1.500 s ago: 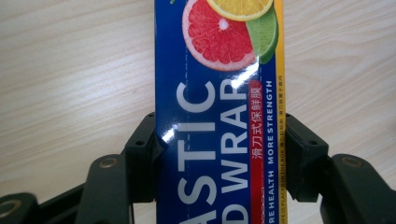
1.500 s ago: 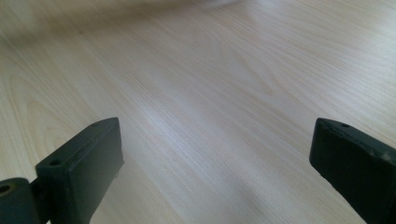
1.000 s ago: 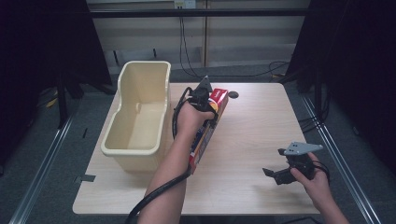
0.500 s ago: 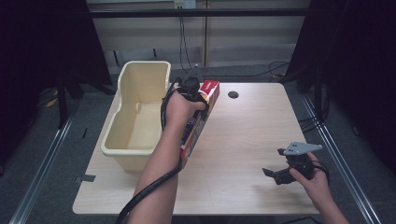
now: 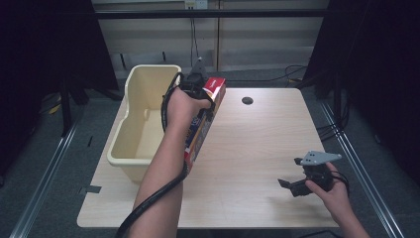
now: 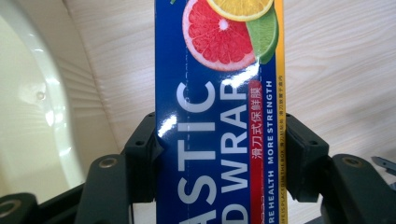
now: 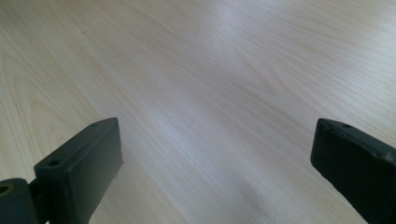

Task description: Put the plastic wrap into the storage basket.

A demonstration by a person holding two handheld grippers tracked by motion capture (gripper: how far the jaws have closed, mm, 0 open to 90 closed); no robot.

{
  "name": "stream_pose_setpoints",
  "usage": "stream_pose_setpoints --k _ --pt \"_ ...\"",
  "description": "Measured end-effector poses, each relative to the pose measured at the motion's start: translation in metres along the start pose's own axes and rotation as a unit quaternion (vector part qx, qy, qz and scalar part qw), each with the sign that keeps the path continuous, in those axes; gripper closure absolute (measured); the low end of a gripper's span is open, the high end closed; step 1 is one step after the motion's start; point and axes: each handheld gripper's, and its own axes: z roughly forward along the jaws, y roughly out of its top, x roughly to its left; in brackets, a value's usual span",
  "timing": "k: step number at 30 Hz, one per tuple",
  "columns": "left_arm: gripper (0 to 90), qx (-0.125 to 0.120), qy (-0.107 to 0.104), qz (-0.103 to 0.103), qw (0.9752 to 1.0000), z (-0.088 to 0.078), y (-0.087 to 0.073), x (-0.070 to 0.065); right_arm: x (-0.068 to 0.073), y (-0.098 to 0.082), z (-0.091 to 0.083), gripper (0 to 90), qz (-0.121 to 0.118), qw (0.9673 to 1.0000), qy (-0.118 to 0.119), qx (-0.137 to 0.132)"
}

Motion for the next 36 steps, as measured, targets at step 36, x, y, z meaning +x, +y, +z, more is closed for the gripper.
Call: stream_pose_setpoints --k 36 --pt "40.9 -0.023 0.022 -0.033 0.9989 -0.055 -0.006 0.036 0.001 0.000 0.003 2.1 0.000 1.0000 0.001 0.007"
